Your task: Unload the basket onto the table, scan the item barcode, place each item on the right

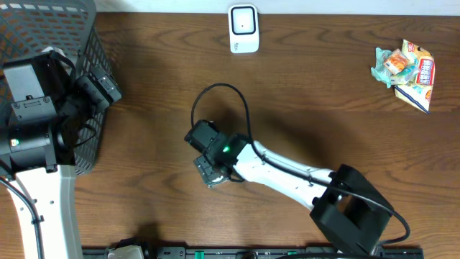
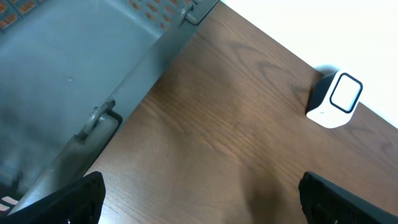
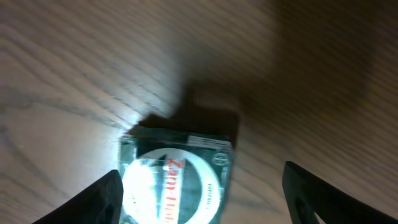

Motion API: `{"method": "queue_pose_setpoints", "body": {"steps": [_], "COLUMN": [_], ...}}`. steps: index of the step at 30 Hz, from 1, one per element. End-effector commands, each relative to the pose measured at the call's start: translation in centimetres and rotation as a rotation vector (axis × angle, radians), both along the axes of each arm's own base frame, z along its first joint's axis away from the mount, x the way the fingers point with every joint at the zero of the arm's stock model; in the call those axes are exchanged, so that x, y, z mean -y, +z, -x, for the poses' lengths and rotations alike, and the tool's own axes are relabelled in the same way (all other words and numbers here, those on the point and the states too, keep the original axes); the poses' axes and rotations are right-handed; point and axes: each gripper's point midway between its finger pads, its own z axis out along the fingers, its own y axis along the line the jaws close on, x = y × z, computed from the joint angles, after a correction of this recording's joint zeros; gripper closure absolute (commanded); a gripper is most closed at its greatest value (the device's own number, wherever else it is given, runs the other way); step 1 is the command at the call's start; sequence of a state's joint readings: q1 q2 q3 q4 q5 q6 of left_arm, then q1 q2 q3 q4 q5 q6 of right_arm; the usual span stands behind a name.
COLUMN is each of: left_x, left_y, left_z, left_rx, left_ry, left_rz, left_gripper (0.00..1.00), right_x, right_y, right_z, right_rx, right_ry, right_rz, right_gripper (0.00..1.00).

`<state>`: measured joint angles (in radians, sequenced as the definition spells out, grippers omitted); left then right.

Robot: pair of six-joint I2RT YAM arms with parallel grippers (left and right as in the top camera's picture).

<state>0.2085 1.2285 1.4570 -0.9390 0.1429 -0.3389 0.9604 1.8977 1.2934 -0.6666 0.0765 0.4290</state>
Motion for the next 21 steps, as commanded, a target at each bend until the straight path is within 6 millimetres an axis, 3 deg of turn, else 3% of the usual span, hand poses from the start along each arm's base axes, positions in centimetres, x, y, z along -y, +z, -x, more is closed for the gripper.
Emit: {"method": "queue_pose_setpoints", "body": {"steps": [1, 12, 21], "left_x": [-0.3, -0.3, -0.3], "left_y": [0.0, 0.0, 0.0], "left_z": [0.1, 0.1, 0.1], "left_rx": [-0.005, -0.005, -0.005], "left_ry": [0.002, 0.002, 0.002], "left_rz": [-0.015, -0.015, -0.015], "left_gripper": [0.02, 0.02, 0.02], "right_x": [-0.5, 0.5, 3.6], "right_y": [-0.4, -3.9, -3.6], "right_z": [0.2, 0.2, -2.6], "right_rx": [0.012, -0.015, 0.056], "right_ry": [-0.058, -0.128, -0.173], "right_rz": [0.007, 0.083, 0.170], "right_gripper": [0.24, 0.24, 0.23]}}
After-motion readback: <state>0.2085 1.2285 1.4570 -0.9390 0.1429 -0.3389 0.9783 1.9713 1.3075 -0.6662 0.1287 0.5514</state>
